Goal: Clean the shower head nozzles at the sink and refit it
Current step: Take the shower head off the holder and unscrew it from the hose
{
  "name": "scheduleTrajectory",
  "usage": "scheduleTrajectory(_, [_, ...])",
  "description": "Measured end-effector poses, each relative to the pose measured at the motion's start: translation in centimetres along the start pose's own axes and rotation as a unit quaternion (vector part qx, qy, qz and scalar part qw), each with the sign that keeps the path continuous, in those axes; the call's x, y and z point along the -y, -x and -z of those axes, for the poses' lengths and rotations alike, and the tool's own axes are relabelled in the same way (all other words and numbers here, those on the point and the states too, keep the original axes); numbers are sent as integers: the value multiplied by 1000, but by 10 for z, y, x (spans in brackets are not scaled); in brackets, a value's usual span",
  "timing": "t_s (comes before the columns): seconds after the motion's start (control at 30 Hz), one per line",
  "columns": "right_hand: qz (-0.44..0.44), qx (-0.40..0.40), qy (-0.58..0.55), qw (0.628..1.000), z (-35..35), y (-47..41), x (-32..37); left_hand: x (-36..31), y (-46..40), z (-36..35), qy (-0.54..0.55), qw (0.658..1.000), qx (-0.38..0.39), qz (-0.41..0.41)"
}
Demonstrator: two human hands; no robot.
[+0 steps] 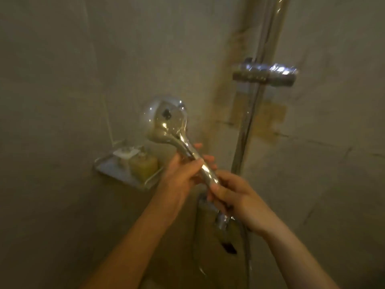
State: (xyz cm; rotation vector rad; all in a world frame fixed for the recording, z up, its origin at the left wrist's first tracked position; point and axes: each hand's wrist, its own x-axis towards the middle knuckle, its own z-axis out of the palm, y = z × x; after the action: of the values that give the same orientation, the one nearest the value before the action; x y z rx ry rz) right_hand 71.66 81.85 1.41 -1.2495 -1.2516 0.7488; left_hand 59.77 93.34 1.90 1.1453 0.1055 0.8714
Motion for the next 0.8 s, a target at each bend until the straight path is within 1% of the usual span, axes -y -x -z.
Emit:
scheduleTrajectory(0.1, [-120,41,-74,989,-45,21,-61,28,37,43,-17,993,-92,78])
scheduleTrajectory(0.2, [-220,44,-160,961,-89,44,-110,57,77,73,11,966,-209,150])
scheduleTrajectory(0.27, [-292,46,-193,935,-116,61,-135,75,100,89,16,943,-287,170])
scheduleTrajectory(0.33, [-332,73,-217,915,-136,77,-155,90,120,103,8,926,-331,181])
scheduleTrajectory(0.43, [-375,130,-258,881,-153,90,-177,98,141,120,-12,917,-346,197])
scheduleTrajectory(0.47, [-396,152,-283,860,-156,91,-182,98,145,124,-14,917,-346,200])
scheduleTrajectory(0.53, [-428,208,-353,806,-163,89,-189,96,149,128,-10,918,-344,198])
scheduleTrajectory(0.57, [-432,239,-378,783,-167,88,-191,94,149,128,-5,918,-342,198])
scheduleTrajectory(0.6, [-431,267,-390,769,-171,86,-191,91,148,128,2,919,-339,201])
scheduleTrajectory(0.7, [-423,329,-404,741,-183,79,-191,83,145,131,30,923,-328,201])
scheduleTrajectory(0.77, [-434,352,-393,730,-188,75,-190,81,149,138,82,927,-310,193])
scheduleTrajectory(0.8, [-442,363,-380,727,-189,73,-188,82,153,143,122,932,-289,180])
